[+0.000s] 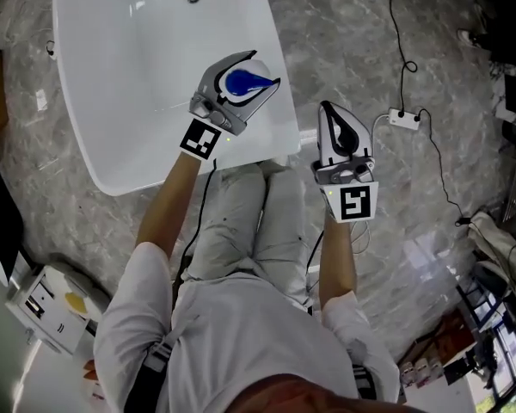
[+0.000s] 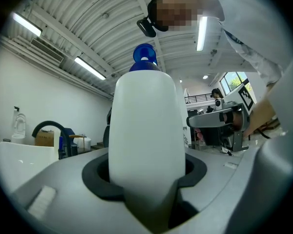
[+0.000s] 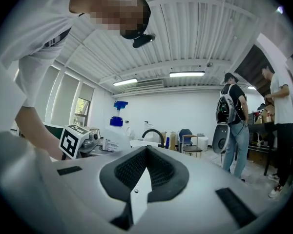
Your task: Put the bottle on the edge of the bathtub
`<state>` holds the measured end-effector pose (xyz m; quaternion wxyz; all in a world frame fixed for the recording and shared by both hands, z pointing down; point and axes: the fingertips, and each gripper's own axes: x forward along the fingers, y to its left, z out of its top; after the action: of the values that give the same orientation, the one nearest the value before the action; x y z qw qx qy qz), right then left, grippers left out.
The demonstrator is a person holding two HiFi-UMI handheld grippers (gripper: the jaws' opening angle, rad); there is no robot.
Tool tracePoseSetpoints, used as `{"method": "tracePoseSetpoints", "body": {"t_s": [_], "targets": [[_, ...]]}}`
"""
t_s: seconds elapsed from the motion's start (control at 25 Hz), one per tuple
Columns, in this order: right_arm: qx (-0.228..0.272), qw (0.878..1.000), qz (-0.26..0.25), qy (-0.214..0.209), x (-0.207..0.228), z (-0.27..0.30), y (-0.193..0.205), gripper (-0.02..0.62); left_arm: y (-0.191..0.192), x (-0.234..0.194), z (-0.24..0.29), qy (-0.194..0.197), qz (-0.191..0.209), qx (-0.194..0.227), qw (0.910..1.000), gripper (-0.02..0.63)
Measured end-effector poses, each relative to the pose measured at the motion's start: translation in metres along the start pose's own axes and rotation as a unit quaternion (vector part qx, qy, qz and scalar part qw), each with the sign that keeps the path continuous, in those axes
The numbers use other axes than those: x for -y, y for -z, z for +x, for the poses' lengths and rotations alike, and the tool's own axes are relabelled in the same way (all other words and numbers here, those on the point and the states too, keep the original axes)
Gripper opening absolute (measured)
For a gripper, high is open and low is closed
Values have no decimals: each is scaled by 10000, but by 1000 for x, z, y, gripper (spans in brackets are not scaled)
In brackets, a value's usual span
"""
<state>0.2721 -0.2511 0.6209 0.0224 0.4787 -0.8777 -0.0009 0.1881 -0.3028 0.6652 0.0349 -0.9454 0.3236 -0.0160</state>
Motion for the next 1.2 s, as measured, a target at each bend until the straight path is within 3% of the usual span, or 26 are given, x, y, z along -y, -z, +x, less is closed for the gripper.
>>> {"method": "tracePoseSetpoints", "body": {"t_s": [0.08,0.36,0.88,1.2], "targets": [[-8,10000,-6,-26,-2,3,17,0,20,1,6,2,-68,21,10000,242],[-46,10000,15,1,3,-2,49,1,69,15,32,237,246,-59,9994,242],[-304,9991,155,246,6,-14,73,2,114,23,49,430,332,54,9985,241],[-393,9983,216,363,8,-18,70,1,118,24,43,265,108,16,9996,245]]}}
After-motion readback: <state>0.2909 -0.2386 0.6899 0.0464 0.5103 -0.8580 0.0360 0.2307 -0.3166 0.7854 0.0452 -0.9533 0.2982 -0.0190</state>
